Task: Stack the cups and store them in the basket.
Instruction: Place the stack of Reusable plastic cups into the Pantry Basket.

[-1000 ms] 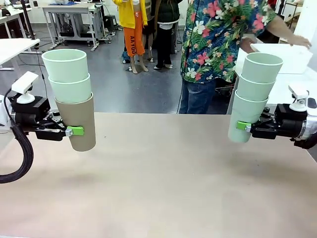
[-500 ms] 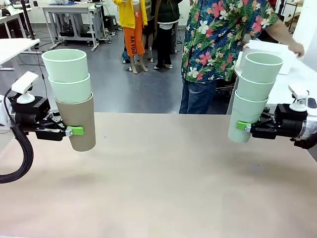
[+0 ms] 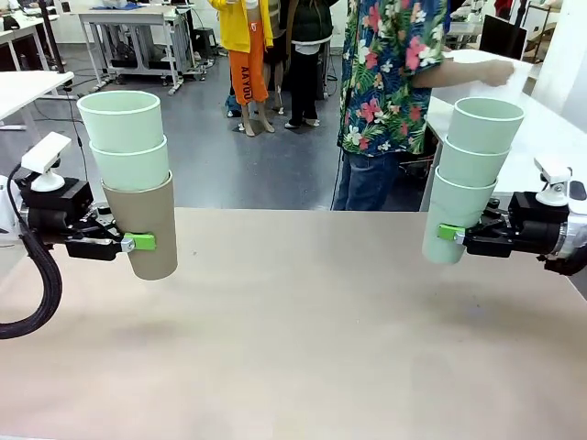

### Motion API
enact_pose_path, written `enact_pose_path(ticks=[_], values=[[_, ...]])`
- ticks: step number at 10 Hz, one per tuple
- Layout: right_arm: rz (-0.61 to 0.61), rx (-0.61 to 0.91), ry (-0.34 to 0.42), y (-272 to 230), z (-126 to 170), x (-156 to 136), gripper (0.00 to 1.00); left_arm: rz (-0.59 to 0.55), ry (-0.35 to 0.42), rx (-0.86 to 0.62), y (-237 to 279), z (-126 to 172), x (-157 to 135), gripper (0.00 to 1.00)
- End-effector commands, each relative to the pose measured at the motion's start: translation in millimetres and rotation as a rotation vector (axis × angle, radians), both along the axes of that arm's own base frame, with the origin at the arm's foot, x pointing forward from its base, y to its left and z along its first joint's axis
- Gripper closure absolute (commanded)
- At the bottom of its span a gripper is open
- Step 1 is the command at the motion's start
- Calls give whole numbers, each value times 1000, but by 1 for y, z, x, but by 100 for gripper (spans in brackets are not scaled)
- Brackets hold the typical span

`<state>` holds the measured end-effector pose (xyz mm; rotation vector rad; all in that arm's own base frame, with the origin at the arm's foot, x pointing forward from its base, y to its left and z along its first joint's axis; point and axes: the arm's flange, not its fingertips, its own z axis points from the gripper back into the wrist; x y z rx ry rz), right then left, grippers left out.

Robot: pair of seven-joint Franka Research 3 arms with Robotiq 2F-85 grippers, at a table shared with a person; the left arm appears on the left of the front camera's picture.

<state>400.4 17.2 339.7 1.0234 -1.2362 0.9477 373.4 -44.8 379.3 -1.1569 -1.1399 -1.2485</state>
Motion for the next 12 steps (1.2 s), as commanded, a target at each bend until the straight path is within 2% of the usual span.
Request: enact_pose_path(ticks=[1,12], values=[[4,9,-20,0,3,0,16,-2,-3,-9,-1,3,0,15],[4,9,-20,0,3,0,16,-2,-3,-9,-1,3,0,15]])
